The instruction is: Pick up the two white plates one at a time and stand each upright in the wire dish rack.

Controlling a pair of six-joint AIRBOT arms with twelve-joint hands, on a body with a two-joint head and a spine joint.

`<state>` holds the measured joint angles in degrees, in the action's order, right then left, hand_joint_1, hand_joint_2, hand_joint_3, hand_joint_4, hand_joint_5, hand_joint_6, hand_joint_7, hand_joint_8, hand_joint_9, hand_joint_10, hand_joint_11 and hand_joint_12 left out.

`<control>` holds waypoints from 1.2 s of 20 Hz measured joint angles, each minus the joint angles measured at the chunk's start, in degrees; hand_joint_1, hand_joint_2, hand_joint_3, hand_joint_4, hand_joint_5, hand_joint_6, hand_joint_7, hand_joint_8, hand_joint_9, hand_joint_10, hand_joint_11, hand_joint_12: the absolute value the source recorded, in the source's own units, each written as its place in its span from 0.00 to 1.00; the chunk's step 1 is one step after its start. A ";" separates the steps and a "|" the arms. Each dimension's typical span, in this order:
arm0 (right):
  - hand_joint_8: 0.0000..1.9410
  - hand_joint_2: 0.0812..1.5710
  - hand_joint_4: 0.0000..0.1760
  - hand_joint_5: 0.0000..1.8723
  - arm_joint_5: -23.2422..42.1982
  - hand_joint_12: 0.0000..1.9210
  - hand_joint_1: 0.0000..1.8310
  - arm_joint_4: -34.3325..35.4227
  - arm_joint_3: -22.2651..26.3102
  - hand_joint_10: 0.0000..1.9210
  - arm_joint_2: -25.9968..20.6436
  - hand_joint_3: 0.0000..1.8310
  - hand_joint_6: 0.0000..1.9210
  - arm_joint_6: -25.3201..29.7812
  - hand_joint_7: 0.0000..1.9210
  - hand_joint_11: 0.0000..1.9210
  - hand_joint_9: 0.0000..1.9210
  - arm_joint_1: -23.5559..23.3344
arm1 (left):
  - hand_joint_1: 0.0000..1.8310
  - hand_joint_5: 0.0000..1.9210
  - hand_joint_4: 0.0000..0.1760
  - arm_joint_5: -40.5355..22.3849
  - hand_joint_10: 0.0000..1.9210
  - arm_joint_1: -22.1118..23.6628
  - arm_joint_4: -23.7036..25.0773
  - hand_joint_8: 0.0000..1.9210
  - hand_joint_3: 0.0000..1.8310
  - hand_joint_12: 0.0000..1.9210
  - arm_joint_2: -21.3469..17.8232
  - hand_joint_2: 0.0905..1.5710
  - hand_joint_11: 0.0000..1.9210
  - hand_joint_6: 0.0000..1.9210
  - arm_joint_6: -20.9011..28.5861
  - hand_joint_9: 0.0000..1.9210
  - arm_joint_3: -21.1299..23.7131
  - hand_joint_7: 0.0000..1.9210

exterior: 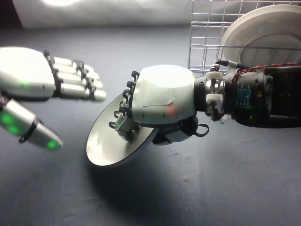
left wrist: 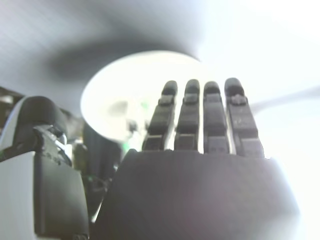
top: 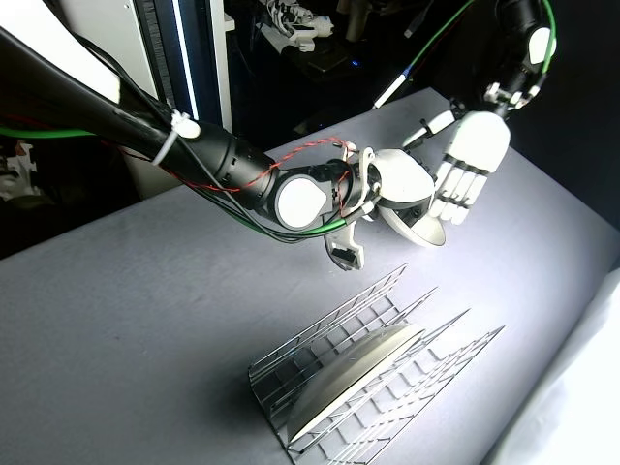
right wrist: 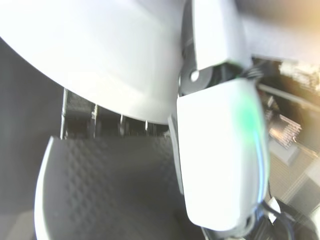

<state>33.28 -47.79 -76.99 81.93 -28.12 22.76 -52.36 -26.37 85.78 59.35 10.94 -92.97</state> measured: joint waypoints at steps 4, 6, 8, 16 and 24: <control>0.39 0.67 0.00 0.53 -1.03 0.54 0.75 0.07 3.67 0.53 -2.58 0.00 0.52 0.07 0.55 0.48 0.52 -1.55 | 0.00 0.00 0.00 -0.57 0.00 5.03 0.46 0.00 0.00 0.00 -0.79 0.65 0.00 0.00 0.70 0.00 0.17 0.00; 0.38 0.67 0.00 0.54 -1.95 0.53 0.75 1.31 6.25 0.52 -4.74 0.00 0.50 0.07 0.56 0.48 0.52 -2.62 | 0.00 0.01 0.00 -1.03 0.00 6.47 0.26 0.00 0.00 0.00 -1.31 0.65 0.00 0.00 1.11 0.00 0.17 0.00; 0.37 0.66 0.00 0.54 -2.29 0.53 0.76 3.89 8.66 0.52 -6.58 0.00 0.49 -0.02 0.57 0.49 0.53 -3.32 | 0.00 0.00 0.00 -1.29 0.00 6.82 0.57 0.00 0.00 0.00 -1.53 0.65 0.00 0.00 1.22 0.00 0.17 0.00; 0.37 0.66 0.00 0.55 -4.42 0.53 0.76 13.68 19.82 0.51 -15.43 0.00 0.49 -0.02 0.57 0.50 0.54 -5.86 | 0.00 0.00 0.00 -1.68 0.00 7.52 0.76 0.00 0.00 0.00 -1.77 0.65 0.00 0.00 2.05 0.00 -0.11 0.00; 0.37 0.66 0.00 0.54 -7.91 0.52 0.76 33.07 23.37 0.51 -21.97 0.00 0.48 -0.24 0.56 0.50 0.55 -8.72 | 0.00 0.01 0.00 -1.70 0.00 7.52 0.79 0.00 0.00 0.00 -2.69 0.65 0.00 0.00 2.23 0.00 0.37 0.00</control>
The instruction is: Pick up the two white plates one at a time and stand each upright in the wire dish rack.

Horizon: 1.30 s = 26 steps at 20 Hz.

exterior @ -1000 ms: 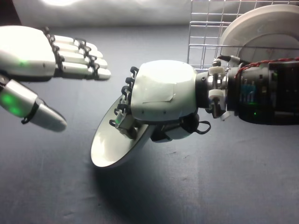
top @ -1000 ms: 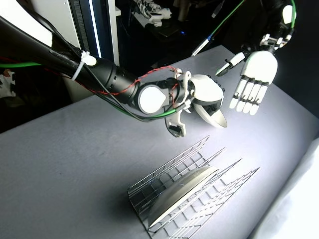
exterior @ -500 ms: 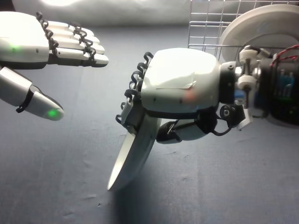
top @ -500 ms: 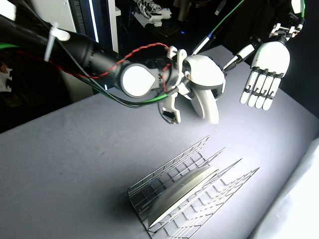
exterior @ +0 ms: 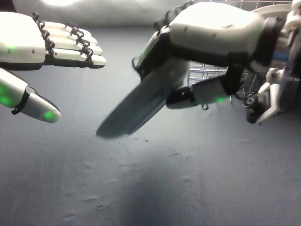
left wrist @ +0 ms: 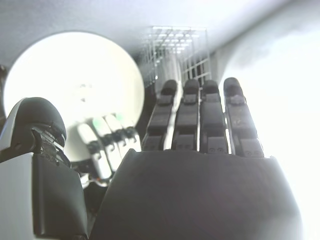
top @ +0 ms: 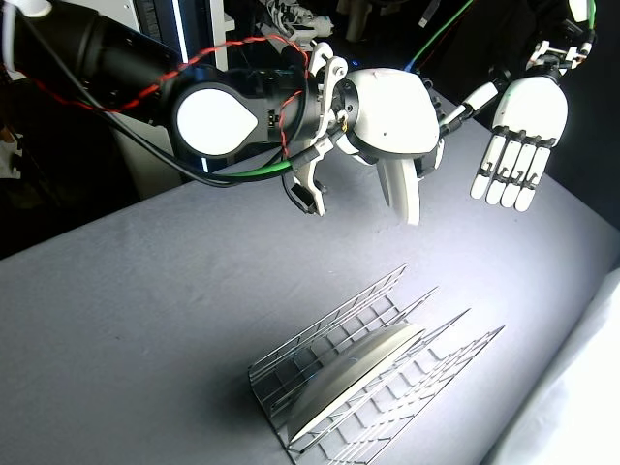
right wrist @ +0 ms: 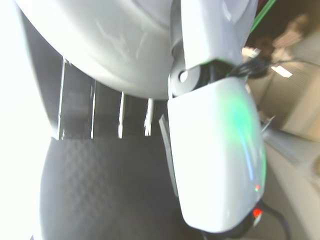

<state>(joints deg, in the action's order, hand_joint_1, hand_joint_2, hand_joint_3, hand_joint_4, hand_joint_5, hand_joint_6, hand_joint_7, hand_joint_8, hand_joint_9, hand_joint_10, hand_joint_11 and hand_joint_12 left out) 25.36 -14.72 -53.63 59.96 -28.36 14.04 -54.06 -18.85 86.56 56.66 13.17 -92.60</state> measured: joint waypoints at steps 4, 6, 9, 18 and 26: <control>0.36 0.66 0.00 0.53 -2.14 0.53 0.76 7.69 0.42 0.51 -1.84 0.00 0.49 0.00 0.57 0.51 0.55 -2.34 | 0.00 0.01 0.00 -0.33 0.00 0.00 0.04 0.00 0.00 0.00 -0.04 0.64 0.00 0.00 0.00 0.00 0.59 0.00; 0.38 0.66 0.00 0.53 -3.74 0.53 0.76 11.50 0.39 0.51 -2.43 0.00 0.49 0.00 0.56 0.50 0.56 -3.58 | 0.00 0.00 0.00 -0.37 0.00 0.00 0.13 0.00 0.00 0.00 -0.04 0.65 0.00 0.00 0.00 0.00 0.59 0.00; 0.37 0.66 0.00 0.54 -6.01 0.54 0.76 16.31 0.39 0.51 -2.49 0.00 0.49 -0.02 0.56 0.49 0.55 -5.86 | 0.00 0.00 0.00 -0.46 0.00 0.00 0.39 0.00 0.00 0.00 -0.04 0.65 0.00 0.00 0.00 0.00 0.59 0.00; 0.36 0.65 0.00 0.54 -10.51 0.55 0.76 29.79 -2.34 0.50 -3.26 0.00 0.47 0.00 0.58 0.50 0.56 -9.29 | 0.00 0.00 0.00 -1.07 0.00 -0.02 1.11 0.00 0.00 0.00 -0.04 0.64 0.00 0.00 -0.28 0.00 0.59 0.00; 0.38 0.66 0.00 0.53 -11.85 0.56 0.76 30.27 -5.84 0.51 -5.09 0.00 0.49 0.00 0.57 0.49 0.55 -8.70 | 0.00 0.01 0.00 -2.71 0.00 -1.79 2.29 0.00 0.00 0.00 -0.04 0.64 0.00 0.00 -0.92 0.00 0.59 0.00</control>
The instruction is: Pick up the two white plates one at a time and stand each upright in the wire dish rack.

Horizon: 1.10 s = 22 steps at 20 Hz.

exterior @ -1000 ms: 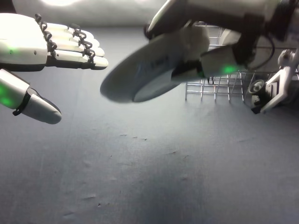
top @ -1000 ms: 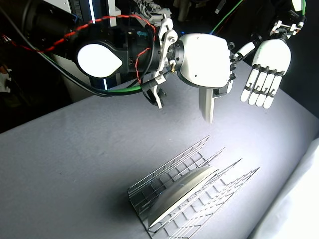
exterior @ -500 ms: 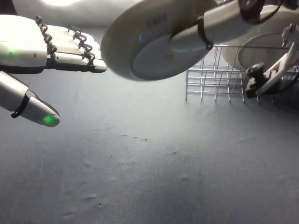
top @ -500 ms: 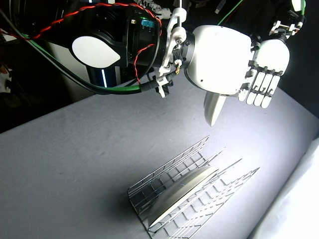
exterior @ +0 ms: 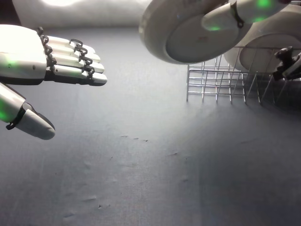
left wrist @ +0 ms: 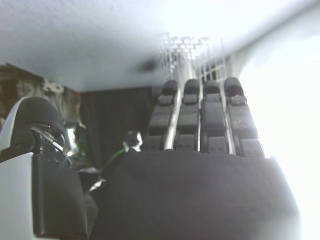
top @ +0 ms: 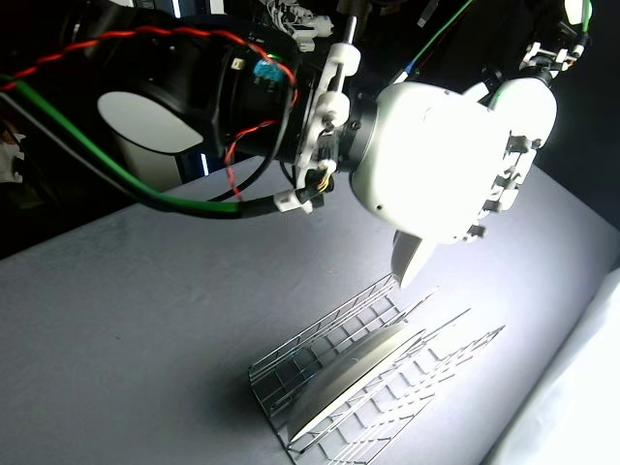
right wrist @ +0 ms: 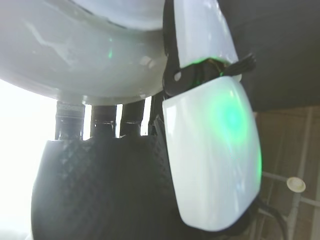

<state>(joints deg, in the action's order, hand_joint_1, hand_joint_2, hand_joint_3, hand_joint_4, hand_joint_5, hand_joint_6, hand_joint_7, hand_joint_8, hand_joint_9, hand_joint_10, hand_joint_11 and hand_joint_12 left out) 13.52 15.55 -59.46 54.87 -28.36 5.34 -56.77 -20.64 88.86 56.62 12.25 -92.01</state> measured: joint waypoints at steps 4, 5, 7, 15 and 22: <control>0.40 0.67 0.00 0.52 -0.07 0.56 0.76 -1.22 -1.36 0.53 -0.07 0.00 0.52 -0.07 0.56 0.46 0.52 3.32 | 0.00 0.00 0.00 -0.11 0.00 -0.15 0.00 0.00 0.00 0.00 0.00 0.65 0.00 0.00 -0.42 0.00 0.00 0.00; 0.41 0.67 0.00 0.52 0.55 0.58 0.76 -1.92 -1.55 0.54 -0.07 0.00 0.53 0.00 0.56 0.45 0.51 4.09 | 0.00 0.00 0.00 -0.11 0.00 -0.24 -0.22 0.00 0.00 0.00 0.00 0.65 0.00 0.00 -0.52 0.00 0.00 0.00; 0.42 0.67 0.00 0.51 1.46 0.59 0.76 -2.25 -2.01 0.55 -0.04 0.00 0.53 0.02 0.55 0.45 0.51 5.66 | 0.00 0.00 0.00 -0.26 0.00 -0.24 -0.11 0.00 0.00 0.00 0.00 0.65 0.00 0.00 -0.59 0.00 0.00 0.00; 0.42 0.67 0.00 0.53 3.37 0.58 0.76 -5.68 -4.33 0.53 -0.07 0.00 0.50 0.02 0.55 0.46 0.52 10.36 | 0.00 0.01 0.00 -0.39 0.00 -0.24 0.07 0.00 0.00 0.00 0.02 0.65 0.00 0.00 -0.63 0.00 -0.31 0.00; 0.42 0.67 0.00 0.53 5.86 0.58 0.76 -9.27 -5.46 0.54 0.00 0.00 0.50 0.15 0.54 0.46 0.52 14.08 | 0.00 0.00 0.00 -0.50 0.00 -0.31 0.07 0.00 0.00 0.00 0.02 0.65 0.00 0.00 -0.66 0.00 -0.31 0.00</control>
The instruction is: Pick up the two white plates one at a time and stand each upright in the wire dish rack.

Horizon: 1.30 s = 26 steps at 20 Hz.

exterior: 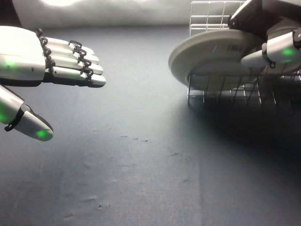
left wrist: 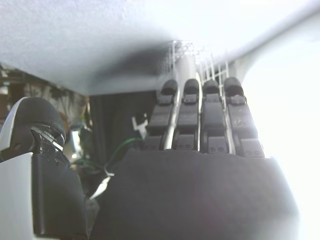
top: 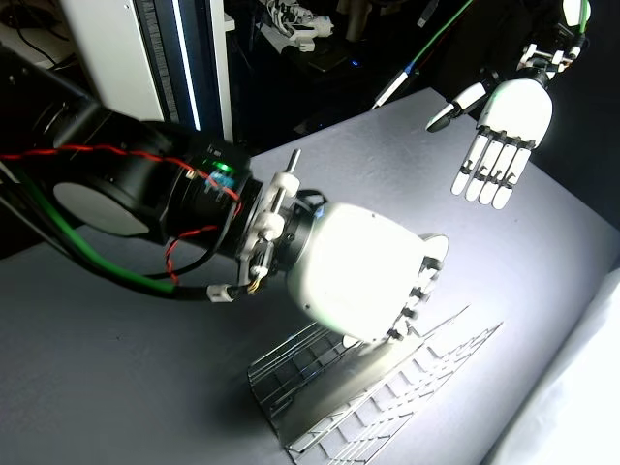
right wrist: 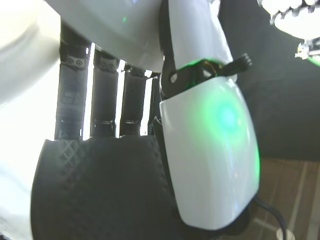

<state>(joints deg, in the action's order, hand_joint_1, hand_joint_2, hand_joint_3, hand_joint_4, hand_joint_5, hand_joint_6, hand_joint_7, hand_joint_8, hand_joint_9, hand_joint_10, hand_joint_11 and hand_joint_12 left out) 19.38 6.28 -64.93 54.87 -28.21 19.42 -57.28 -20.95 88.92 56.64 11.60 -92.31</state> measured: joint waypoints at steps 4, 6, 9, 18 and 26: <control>0.14 0.67 0.00 0.40 0.48 0.63 0.69 -1.51 0.00 0.25 0.00 0.00 0.30 0.02 0.45 0.29 0.41 0.17 | 0.00 0.01 0.00 0.00 0.00 0.00 0.02 0.00 0.00 0.00 0.00 0.66 0.00 0.00 0.00 0.00 0.00 0.00; 0.02 0.64 0.00 0.44 1.11 0.64 0.71 -2.34 0.00 0.10 0.00 0.00 0.08 0.04 0.46 0.23 0.42 0.79 | 0.00 0.01 0.00 -0.02 0.00 0.00 0.00 0.00 0.00 0.00 0.00 0.65 0.00 0.00 0.02 0.00 0.00 0.00; 0.00 0.65 0.00 0.42 1.53 0.66 0.72 -3.06 0.00 0.05 0.00 0.00 0.02 0.04 0.42 0.14 0.41 0.79 | 0.00 0.00 0.00 -0.04 0.00 0.00 -0.02 0.00 0.00 0.00 0.00 0.64 0.00 0.00 0.00 0.00 0.00 0.00; 0.00 0.63 0.00 0.27 2.56 0.60 0.66 -8.57 1.03 0.00 -0.07 0.00 0.00 0.07 0.26 0.04 0.26 -2.73 | 0.00 0.01 0.00 -0.52 0.00 0.00 0.02 0.00 0.00 0.00 0.00 0.64 0.00 0.00 0.02 0.00 0.00 0.00; 0.00 0.59 0.00 0.10 12.02 0.35 0.62 -35.67 1.27 0.00 -0.26 0.00 0.00 0.26 0.06 0.00 0.05 -4.26 | 0.00 0.00 0.00 -7.58 0.00 -1.95 -2.45 0.00 0.00 0.00 -0.02 0.64 0.00 0.00 0.24 0.00 0.46 0.00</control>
<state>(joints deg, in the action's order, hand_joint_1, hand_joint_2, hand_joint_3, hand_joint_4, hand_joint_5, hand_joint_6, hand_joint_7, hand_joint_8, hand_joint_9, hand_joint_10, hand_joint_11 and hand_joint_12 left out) 31.40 -29.39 -63.66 54.61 -27.94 15.16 -64.86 -22.90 86.48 56.62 11.84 -91.85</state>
